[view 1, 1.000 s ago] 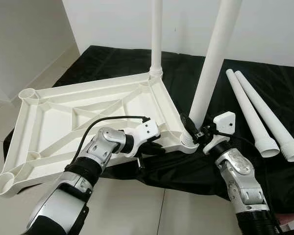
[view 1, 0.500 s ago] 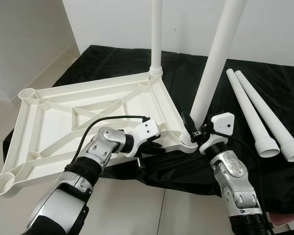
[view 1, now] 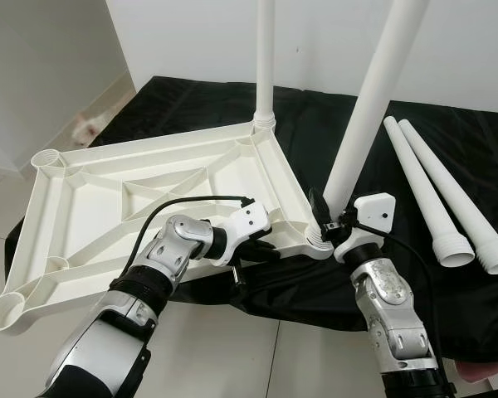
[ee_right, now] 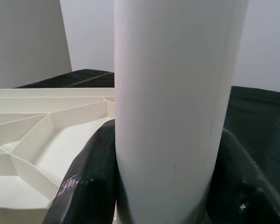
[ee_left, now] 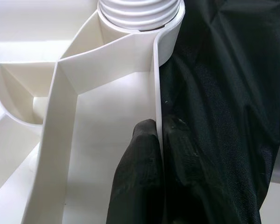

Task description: Building children table

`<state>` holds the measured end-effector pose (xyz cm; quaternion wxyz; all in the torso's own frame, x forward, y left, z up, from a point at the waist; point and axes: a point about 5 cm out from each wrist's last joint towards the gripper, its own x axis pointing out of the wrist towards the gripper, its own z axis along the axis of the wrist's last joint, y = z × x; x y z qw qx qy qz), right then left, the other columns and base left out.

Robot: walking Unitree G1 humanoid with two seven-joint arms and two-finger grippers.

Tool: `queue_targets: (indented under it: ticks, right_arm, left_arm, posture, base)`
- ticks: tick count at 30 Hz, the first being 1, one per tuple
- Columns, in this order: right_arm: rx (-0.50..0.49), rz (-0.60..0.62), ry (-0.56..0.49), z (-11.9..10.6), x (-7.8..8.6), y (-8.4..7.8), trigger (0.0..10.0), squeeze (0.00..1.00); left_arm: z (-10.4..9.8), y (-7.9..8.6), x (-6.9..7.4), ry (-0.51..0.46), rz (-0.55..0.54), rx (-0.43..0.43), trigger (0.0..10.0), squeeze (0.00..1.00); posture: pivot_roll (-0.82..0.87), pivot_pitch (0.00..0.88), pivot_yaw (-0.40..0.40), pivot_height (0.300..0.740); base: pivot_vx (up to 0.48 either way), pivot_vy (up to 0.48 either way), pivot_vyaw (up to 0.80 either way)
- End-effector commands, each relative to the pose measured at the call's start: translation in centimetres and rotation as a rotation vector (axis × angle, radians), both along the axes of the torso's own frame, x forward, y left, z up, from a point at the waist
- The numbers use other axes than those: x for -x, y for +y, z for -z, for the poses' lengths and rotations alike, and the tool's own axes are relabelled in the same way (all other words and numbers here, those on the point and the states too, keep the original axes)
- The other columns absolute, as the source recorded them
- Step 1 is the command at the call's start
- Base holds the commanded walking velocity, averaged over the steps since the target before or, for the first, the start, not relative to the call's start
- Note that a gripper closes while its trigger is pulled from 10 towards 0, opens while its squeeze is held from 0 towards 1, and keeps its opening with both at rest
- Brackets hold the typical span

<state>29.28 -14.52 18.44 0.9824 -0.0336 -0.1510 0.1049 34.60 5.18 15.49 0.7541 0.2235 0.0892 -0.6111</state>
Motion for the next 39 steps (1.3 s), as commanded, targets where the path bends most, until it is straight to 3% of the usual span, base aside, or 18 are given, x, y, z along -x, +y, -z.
queue_targets:
  ticks: [1, 11, 21, 32, 39]
  right_arm:
    - [0.029, 0.016, 0.104, 2.2, 0.2, -0.1, 10.0, 0.0]
    - [0.05, 0.076, 0.097, 2.4, 0.3, -0.1, 10.0, 0.0]
    - [0.048, 0.173, 0.151, 3.9, 0.3, -1.2, 10.0, 0.0]
    - [0.039, 0.215, 0.131, 3.5, 0.5, -0.8, 10.0, 0.0]
    - [0.0, 0.311, 0.094, 3.5, 1.4, 0.0, 10.0, 0.0]
  left_arm:
    - [-0.3, 0.3, -0.3, -0.017, -0.061, 0.061, 10.0, 0.0]
    - [-0.5, 0.6, -0.4, -0.019, -0.076, 0.07, 10.0, 0.0]
    - [-0.6, 0.7, -0.5, -0.021, -0.079, 0.069, 10.0, 0.0]
    - [-0.9, 0.8, -0.6, -0.024, -0.079, 0.069, 10.0, 0.0]
    - [-0.8, 0.9, -0.6, -0.022, -0.08, 0.067, 10.0, 0.0]
  posture:
    - [-0.17, 0.12, 0.069, 0.74]
    - [-0.17, 0.129, 0.068, 0.74]
    - [-0.17, 0.138, 0.076, 0.74]
    - [-0.16, 0.153, 0.078, 0.74]
    - [-0.15, 0.153, 0.078, 0.74]
  base:
    - [0.0, 0.0, 0.0]
    - [0.0, 0.0, 0.0]
    - [0.0, 0.0, 0.0]
    - [0.0, 0.0, 0.0]
    - [0.0, 0.0, 0.0]
